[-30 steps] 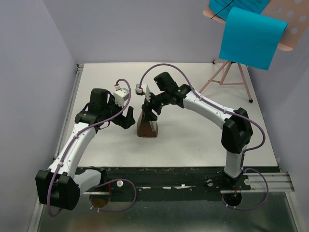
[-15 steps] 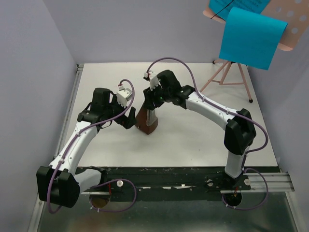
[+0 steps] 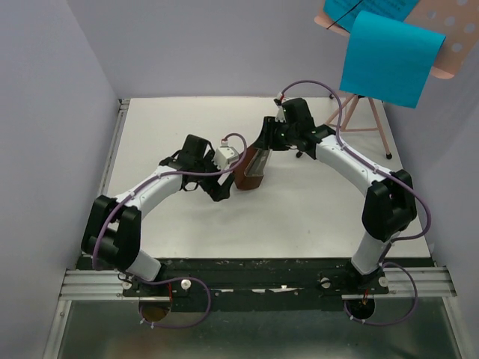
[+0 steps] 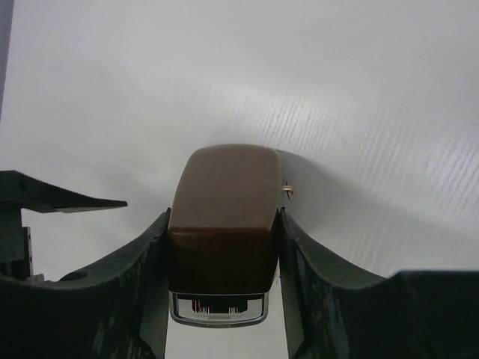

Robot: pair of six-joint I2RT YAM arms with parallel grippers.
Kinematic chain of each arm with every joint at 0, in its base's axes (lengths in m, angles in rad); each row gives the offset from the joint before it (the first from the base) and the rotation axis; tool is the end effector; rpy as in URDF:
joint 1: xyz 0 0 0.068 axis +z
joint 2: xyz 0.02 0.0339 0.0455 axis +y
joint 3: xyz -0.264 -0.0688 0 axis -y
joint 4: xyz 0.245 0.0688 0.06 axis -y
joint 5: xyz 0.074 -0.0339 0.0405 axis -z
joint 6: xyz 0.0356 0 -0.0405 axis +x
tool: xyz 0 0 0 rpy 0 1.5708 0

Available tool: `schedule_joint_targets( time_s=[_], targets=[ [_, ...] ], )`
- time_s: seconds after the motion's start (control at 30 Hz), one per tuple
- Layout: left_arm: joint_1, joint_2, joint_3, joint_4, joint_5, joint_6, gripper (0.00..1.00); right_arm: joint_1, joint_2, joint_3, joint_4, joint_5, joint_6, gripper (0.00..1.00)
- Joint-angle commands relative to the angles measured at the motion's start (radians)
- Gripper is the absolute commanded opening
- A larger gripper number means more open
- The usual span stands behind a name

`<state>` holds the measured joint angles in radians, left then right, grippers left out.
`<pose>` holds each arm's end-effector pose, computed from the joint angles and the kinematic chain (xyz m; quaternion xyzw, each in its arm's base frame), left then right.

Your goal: Pack up the instrument practice props

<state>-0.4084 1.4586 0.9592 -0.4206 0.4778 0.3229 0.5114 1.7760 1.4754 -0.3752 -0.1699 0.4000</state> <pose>0.2672 -0.1335 0.2272 0.3998 0.8327 -0.2373 0.3007 0.3552 0.2062 0.2885 -0.0867 0.8948 0.2584 0.3535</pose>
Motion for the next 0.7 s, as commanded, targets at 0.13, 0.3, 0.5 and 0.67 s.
schedule_joint_targets(
  time_s=[0.13,0.3,0.5,0.67],
  targets=[
    [-0.032,0.169,0.157,0.097,0.024,0.038,0.99,-0.017,0.005,-0.049,-0.065,-0.016,0.056,0.0],
    [-0.044,0.25,0.208,0.123,0.016,0.041,0.99,-0.042,0.016,-0.038,-0.065,-0.045,0.076,0.0],
    [-0.061,0.299,0.257,0.12,0.031,0.036,0.99,-0.05,0.014,-0.041,-0.067,-0.056,0.076,0.0],
    [-0.099,0.325,0.274,0.097,0.002,0.05,0.99,-0.059,0.019,-0.04,-0.068,-0.062,0.091,0.0]
  ],
)
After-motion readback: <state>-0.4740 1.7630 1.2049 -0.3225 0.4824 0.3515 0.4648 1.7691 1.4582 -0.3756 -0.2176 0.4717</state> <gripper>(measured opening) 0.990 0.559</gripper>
